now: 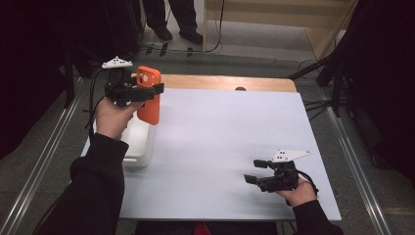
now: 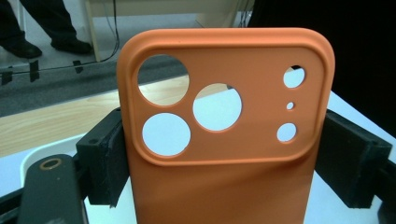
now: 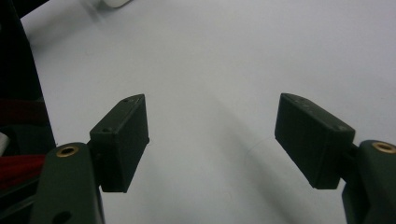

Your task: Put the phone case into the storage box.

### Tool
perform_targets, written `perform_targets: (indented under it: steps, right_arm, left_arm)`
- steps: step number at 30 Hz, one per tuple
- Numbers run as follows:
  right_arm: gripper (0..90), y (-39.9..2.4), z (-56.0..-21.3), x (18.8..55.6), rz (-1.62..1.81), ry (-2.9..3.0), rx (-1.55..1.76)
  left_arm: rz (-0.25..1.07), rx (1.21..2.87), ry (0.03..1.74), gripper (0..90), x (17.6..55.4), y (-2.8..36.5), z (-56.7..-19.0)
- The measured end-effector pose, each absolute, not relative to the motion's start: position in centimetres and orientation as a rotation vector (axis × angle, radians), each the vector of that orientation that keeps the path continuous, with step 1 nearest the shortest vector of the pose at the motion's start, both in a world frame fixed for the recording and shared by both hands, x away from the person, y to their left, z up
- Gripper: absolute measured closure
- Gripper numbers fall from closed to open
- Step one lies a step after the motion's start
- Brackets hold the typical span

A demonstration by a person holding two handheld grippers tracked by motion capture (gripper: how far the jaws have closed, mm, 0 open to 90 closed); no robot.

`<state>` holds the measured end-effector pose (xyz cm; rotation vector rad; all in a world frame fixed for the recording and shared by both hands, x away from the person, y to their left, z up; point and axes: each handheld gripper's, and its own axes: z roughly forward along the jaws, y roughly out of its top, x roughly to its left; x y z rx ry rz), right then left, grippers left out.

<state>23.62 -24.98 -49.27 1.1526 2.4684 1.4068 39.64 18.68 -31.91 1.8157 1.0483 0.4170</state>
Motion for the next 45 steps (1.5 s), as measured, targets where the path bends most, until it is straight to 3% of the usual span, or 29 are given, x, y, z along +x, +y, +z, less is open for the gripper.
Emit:
perform_targets:
  steps: [45]
  right_arm:
    - [24.9,-24.9,-49.2,23.2,1.411,2.46,1.163]
  left_arm:
    - [0.589,1.712,1.201,15.8,46.6,20.5,-33.3]
